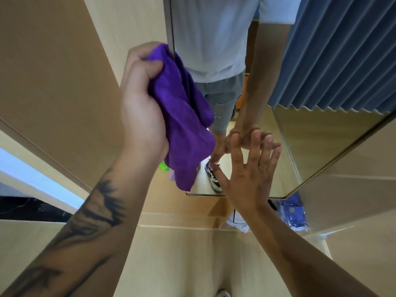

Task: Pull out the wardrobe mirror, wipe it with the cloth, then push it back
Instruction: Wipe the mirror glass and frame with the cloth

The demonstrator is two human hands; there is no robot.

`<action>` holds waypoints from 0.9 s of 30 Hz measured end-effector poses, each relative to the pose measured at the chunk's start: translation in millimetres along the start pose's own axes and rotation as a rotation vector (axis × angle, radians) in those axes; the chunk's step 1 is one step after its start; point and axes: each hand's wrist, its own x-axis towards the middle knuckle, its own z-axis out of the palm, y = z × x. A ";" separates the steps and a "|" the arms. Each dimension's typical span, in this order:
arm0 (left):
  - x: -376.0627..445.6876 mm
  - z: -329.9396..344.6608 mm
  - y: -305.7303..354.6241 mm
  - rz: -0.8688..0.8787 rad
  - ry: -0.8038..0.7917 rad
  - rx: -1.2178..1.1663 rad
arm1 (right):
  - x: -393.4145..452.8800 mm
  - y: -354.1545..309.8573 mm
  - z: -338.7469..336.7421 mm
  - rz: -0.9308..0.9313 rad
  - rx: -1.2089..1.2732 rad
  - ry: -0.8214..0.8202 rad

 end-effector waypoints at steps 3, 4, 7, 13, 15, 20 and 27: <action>0.9 -2.1 -7.1 -0.032 -0.015 -0.047 | -0.3 3.3 1.5 -0.017 -0.005 0.019; -4.1 -6.2 -15.3 -0.052 -0.001 -0.035 | -0.4 4.6 1.9 -0.021 -0.003 0.025; -29.0 -28.1 -51.7 -0.171 0.063 -0.030 | -1.1 6.6 4.6 -0.032 -0.002 0.027; -69.5 -79.5 -126.6 -0.424 0.216 0.137 | -2.7 6.6 14.8 -0.021 0.009 0.068; -74.4 -90.1 -138.0 -0.506 0.248 0.182 | -2.5 7.3 17.2 -0.012 0.010 0.083; -61.6 -83.6 -121.7 -0.434 0.170 0.190 | -3.4 7.7 19.2 -0.011 0.010 0.086; -12.4 -39.7 -49.8 -0.057 -0.086 -0.038 | -2.2 6.1 13.9 -0.005 0.020 0.073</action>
